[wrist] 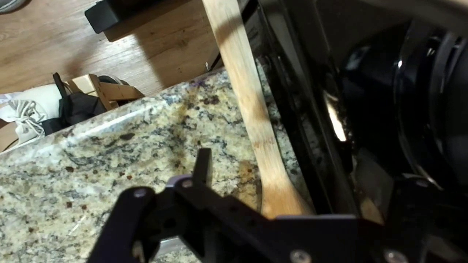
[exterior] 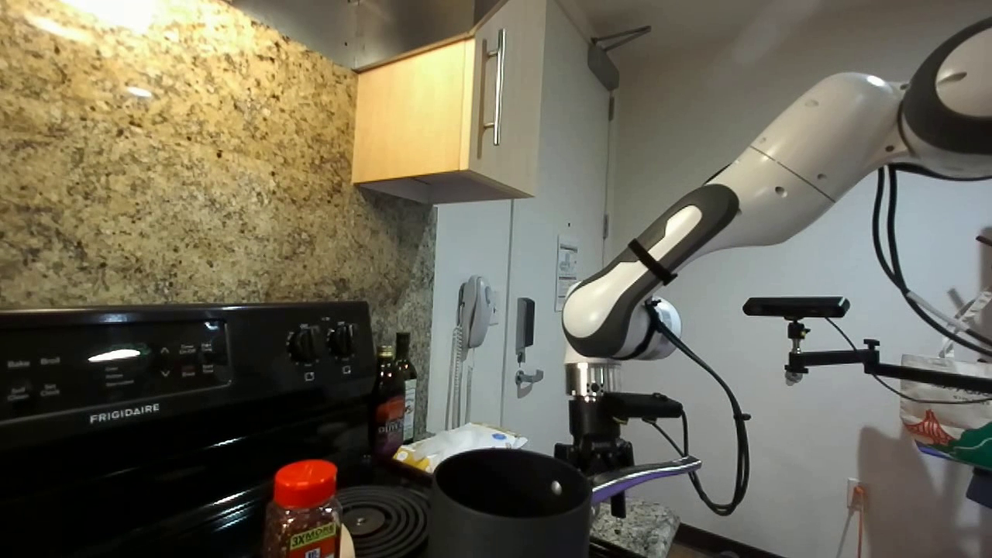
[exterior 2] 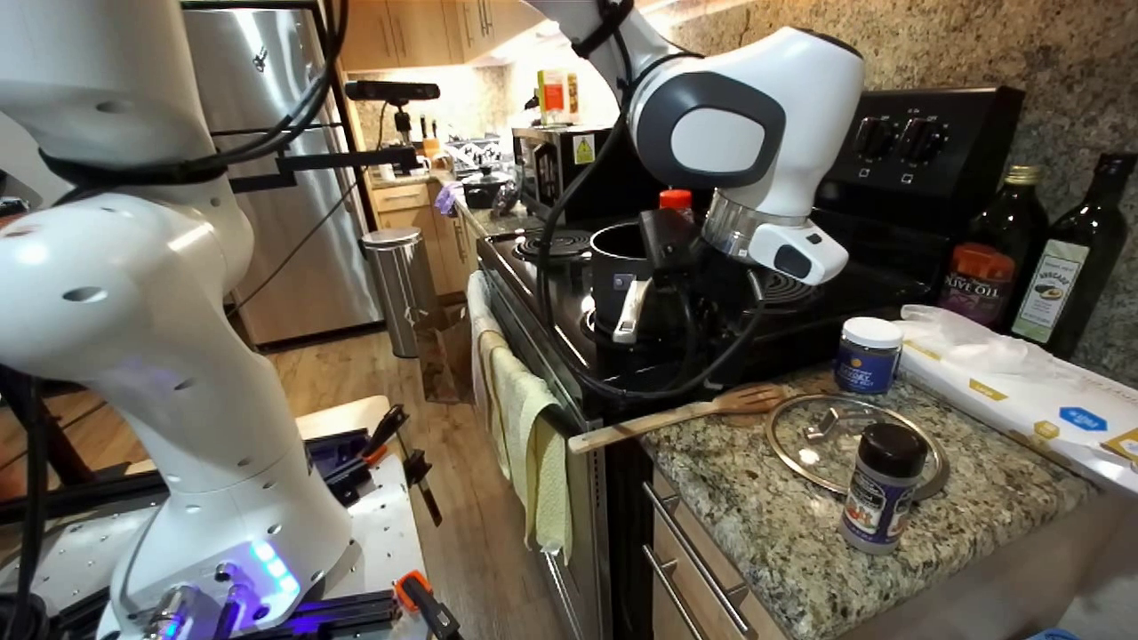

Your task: Uncover the pot and put the wooden spoon in it

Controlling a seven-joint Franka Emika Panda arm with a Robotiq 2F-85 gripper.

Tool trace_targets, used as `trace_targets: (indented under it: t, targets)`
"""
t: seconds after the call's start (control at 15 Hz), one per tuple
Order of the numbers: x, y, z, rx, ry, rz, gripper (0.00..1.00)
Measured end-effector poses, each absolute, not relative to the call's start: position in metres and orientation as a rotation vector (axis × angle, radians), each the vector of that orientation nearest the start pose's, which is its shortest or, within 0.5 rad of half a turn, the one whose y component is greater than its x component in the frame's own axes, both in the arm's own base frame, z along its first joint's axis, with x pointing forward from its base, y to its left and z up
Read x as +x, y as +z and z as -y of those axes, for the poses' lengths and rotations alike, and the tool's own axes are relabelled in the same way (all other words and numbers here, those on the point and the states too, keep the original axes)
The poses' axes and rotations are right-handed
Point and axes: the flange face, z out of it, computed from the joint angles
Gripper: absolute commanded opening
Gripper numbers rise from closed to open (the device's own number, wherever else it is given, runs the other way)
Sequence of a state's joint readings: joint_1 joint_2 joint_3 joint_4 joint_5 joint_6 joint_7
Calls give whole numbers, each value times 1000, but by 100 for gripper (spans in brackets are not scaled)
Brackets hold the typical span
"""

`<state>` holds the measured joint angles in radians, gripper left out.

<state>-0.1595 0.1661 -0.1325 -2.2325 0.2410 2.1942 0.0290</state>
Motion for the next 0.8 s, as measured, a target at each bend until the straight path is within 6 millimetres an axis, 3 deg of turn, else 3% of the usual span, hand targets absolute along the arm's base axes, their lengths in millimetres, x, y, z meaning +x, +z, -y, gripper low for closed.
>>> trace_targets:
  t: [0.47,0.8]
  targets:
    - [504,279,137,-2899,224,-676,100]
    - [501,279,151,-2903,189,-715,100]
